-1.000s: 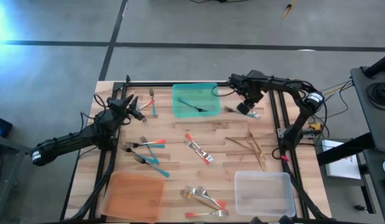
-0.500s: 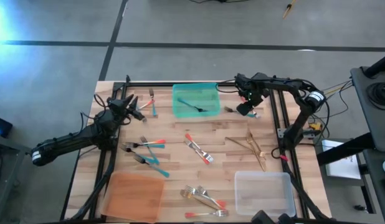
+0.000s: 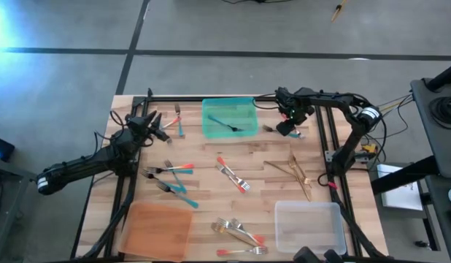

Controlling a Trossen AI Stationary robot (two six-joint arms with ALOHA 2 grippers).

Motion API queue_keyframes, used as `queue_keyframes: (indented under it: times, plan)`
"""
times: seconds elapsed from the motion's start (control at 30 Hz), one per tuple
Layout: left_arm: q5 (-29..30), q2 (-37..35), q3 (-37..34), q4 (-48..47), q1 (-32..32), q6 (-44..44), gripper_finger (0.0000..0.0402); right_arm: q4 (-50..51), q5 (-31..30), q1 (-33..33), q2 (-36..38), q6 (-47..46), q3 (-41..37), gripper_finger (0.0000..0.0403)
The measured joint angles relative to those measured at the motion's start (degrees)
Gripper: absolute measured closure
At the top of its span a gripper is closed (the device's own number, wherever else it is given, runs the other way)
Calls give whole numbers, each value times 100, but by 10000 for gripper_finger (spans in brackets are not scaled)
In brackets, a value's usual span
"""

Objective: Sort silverware by color (type)
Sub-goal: Put the orange fork into the transparent bin

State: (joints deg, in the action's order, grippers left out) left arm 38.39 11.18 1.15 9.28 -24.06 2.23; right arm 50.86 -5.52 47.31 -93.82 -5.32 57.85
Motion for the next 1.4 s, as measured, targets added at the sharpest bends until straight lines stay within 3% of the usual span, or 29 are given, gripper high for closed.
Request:
queue_keyframes:
  times: [0.47,0.97,1.1,1.27,1.4]
  plan:
    - [0,0,2,0,0,-1,304,-280,116,2,-31,-83,-20,277]
    - [0,0,1,0,1,-1,304,-347,144,46,-719,-4,-5,283]
    - [2,0,0,0,1,-1,304,-374,156,44,-678,-9,-11,311]
    - [1,0,1,0,1,0,304,-416,205,42,-600,-69,-15,377]
    - [0,0,2,0,-1,-1,304,-442,190,42,-464,-81,-22,389]
